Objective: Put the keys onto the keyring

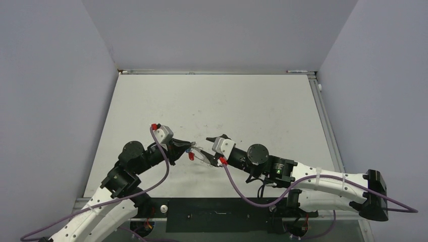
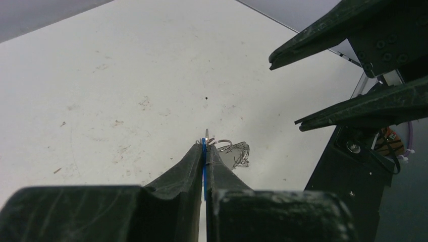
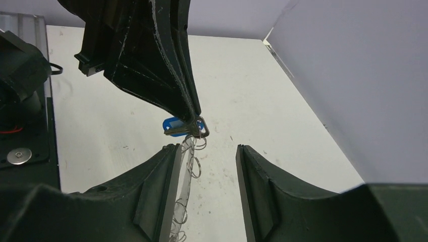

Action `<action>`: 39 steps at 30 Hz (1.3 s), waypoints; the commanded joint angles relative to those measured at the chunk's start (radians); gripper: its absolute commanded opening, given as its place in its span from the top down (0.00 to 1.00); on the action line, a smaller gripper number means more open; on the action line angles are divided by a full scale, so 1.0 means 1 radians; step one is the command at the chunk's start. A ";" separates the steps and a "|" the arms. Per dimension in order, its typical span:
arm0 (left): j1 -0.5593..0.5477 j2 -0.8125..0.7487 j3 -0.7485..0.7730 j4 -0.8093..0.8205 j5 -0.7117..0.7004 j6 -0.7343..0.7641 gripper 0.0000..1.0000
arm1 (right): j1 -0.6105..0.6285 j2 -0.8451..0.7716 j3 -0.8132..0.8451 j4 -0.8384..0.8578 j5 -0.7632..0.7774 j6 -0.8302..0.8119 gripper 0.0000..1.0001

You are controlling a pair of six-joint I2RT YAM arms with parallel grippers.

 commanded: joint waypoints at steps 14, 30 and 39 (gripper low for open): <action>0.006 0.547 0.318 0.364 -0.079 -0.042 1.00 | -0.286 -0.120 -0.067 0.096 0.226 0.222 0.54; -0.031 0.604 0.003 0.334 -0.005 -0.280 1.00 | -0.323 -0.222 -0.134 0.021 0.214 0.282 0.54; -0.049 0.596 -0.081 0.327 -0.055 -0.308 1.00 | -0.324 -0.187 -0.130 0.043 0.186 0.305 0.54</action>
